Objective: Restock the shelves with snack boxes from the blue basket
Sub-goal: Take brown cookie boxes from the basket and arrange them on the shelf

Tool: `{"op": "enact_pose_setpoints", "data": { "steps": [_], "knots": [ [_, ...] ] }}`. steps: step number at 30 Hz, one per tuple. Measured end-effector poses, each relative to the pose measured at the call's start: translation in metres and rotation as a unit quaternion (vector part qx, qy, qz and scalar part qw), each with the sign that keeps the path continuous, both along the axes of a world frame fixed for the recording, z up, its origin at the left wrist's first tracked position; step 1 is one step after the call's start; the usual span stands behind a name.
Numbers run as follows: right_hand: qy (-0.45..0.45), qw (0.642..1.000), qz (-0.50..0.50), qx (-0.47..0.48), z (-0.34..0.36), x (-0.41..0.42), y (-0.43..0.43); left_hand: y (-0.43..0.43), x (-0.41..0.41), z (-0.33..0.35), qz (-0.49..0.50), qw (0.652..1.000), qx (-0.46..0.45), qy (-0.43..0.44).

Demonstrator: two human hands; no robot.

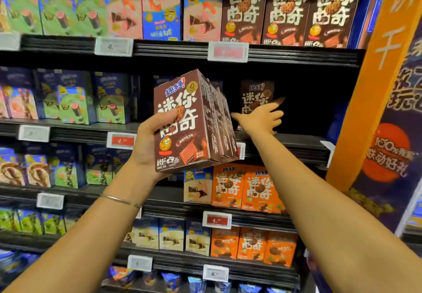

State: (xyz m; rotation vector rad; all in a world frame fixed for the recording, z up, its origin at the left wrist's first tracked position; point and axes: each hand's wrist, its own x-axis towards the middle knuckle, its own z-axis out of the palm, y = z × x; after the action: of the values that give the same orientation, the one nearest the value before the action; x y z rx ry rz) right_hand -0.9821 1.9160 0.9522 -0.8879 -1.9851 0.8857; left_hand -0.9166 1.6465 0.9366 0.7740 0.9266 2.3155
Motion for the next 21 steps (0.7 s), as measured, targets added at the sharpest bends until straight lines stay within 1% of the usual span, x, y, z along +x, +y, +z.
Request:
{"op": "enact_pose_setpoints", "data": {
  "steps": [2, 5, 8, 9, 13, 17, 21],
  "knots": [
    [-0.032, 0.999, -0.012, -0.008, -0.001, -0.007, 0.001, -0.002, -0.004, -0.001, 0.002, 1.0, 0.004, -0.006],
    [-0.088, 0.996, -0.023, 0.02, -0.001, -0.014, 0.01, -0.003, -0.013, -0.005, 0.011, 1.0, 0.005, 0.003],
    [-0.131, 0.991, 0.002, 0.007, 0.002, -0.025, 0.025, -0.002, -0.017, -0.007, 0.02, 1.0, 0.004, 0.0],
    [-0.129, 0.992, 0.006, -0.005, 0.004, -0.03, 0.028, -0.001, -0.019, -0.007, 0.022, 1.0, 0.0, 0.005],
    [-0.064, 0.997, 0.006, -0.05, 0.008, -0.052, 0.037, 0.007, -0.023, -0.004, 0.024, 1.0, 0.007, 0.018],
    [-0.073, 0.995, 0.037, -0.053, 0.009, -0.067, 0.047, 0.015, -0.03, -0.003, 0.039, 0.999, 0.014, 0.008],
    [-0.075, 0.995, 0.036, -0.053, 0.007, -0.078, 0.054, 0.019, -0.038, -0.002, 0.059, 0.998, 0.009, 0.006]
  ]
}}
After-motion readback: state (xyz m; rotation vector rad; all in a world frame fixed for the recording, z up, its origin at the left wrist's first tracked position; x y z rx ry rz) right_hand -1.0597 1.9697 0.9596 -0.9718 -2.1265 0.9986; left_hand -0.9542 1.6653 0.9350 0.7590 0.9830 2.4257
